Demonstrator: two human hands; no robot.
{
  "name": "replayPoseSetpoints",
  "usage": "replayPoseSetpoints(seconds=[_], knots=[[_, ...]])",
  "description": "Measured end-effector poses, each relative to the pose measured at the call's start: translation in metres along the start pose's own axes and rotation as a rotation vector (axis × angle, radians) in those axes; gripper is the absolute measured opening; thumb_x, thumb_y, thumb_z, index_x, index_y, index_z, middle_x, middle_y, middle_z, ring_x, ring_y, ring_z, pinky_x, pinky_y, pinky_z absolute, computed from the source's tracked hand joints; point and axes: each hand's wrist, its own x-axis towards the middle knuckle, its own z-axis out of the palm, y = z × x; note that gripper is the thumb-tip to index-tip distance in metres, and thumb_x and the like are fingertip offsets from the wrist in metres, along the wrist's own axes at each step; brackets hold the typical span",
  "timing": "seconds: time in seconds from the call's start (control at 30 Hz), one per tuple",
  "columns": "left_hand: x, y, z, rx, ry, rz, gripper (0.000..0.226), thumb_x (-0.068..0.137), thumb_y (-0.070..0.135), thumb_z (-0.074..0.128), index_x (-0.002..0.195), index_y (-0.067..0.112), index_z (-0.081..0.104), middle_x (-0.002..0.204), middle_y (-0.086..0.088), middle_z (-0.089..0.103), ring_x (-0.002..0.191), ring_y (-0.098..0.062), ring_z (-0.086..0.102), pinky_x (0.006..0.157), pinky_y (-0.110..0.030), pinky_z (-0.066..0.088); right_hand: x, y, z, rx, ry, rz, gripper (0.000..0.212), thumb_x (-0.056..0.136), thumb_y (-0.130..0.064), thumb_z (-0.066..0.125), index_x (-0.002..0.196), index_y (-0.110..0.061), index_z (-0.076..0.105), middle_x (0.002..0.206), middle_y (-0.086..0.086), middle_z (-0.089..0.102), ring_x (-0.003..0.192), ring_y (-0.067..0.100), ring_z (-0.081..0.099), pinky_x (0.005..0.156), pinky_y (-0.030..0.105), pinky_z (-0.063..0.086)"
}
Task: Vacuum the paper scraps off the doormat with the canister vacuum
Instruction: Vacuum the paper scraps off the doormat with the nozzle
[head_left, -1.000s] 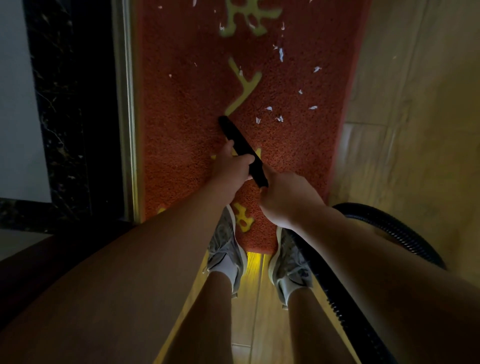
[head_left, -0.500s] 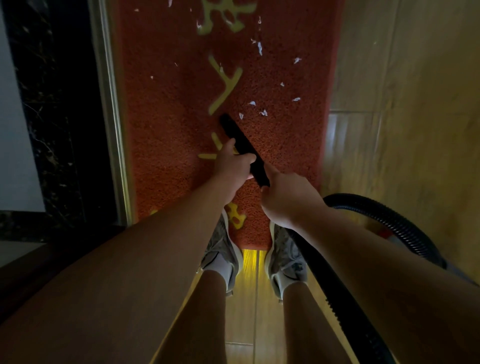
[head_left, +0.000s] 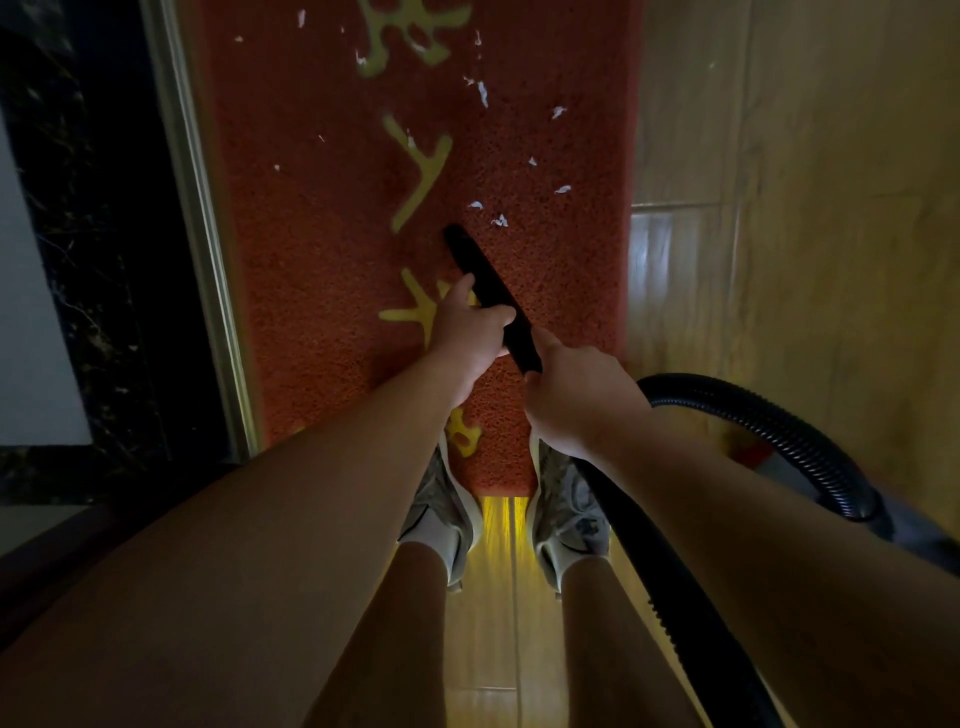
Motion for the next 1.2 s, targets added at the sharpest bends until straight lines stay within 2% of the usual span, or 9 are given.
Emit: replayPoseSetpoints(seconds=[0.3, 0.5, 0.7, 0.9, 1.1, 1.2], knots=[[-0.002, 0.006, 0.014, 0.071, -0.009, 0.031, 0.069, 0.097, 0.004, 0.061, 0.157, 0.022, 0.032, 0.148, -0.011, 0.048, 0.113, -0.025, 0.062, 0.080, -0.032, 0.061, -0.002, 0.014, -0.001, 0.058, 0.025, 0.009, 0.049, 0.099, -0.022, 0.040, 0.148, -0.023, 0.034, 0.075, 0.002, 0.053, 0.062, 0.018, 0.052, 0.048, 0.029, 0.034], [-0.006, 0.001, 0.021, 0.071, -0.037, 0.024, 0.069, 0.096, 0.001, 0.060, 0.156, 0.021, 0.032, 0.149, -0.012, 0.047, 0.122, -0.030, 0.060, 0.091, -0.044, 0.060, -0.008, 0.022, 0.002, 0.072, 0.023, 0.018, 0.049, 0.098, -0.023, 0.041, 0.147, -0.021, 0.036, 0.073, 0.000, 0.050, 0.063, 0.021, 0.050, 0.053, 0.032, 0.037], [-0.009, -0.002, 0.029, 0.091, -0.061, 0.015, 0.071, 0.097, 0.001, 0.060, 0.158, 0.020, 0.029, 0.145, -0.015, 0.049, 0.119, -0.030, 0.062, 0.092, -0.045, 0.059, -0.011, 0.032, 0.005, 0.094, 0.027, 0.031, 0.055, 0.097, -0.021, 0.042, 0.151, -0.022, 0.031, 0.075, 0.001, 0.055, 0.061, 0.017, 0.054, 0.047, 0.030, 0.037], [-0.011, -0.002, 0.039, 0.123, -0.087, 0.034, 0.070, 0.097, 0.002, 0.059, 0.158, 0.019, 0.029, 0.148, -0.012, 0.047, 0.124, -0.031, 0.059, 0.094, -0.044, 0.058, -0.013, 0.042, 0.005, 0.130, 0.041, 0.029, 0.054, 0.098, -0.023, 0.041, 0.151, -0.019, 0.032, 0.074, -0.001, 0.051, 0.061, 0.017, 0.051, 0.050, 0.031, 0.037], [-0.014, 0.005, 0.056, 0.140, -0.103, 0.044, 0.071, 0.098, -0.001, 0.057, 0.158, 0.019, 0.027, 0.149, -0.013, 0.046, 0.123, -0.030, 0.057, 0.093, -0.042, 0.058, -0.015, 0.054, 0.000, 0.159, 0.060, 0.049, 0.057, 0.099, -0.022, 0.041, 0.154, -0.017, 0.028, 0.072, -0.004, 0.044, 0.060, 0.014, 0.044, 0.047, 0.029, 0.030], [-0.014, 0.010, 0.066, 0.141, -0.114, 0.036, 0.071, 0.098, -0.003, 0.056, 0.158, 0.019, 0.027, 0.149, -0.012, 0.045, 0.117, -0.026, 0.057, 0.091, -0.041, 0.059, -0.015, 0.060, -0.003, 0.178, 0.069, 0.064, 0.054, 0.100, -0.023, 0.040, 0.152, -0.016, 0.030, 0.074, -0.003, 0.043, 0.064, 0.020, 0.047, 0.055, 0.032, 0.035]])
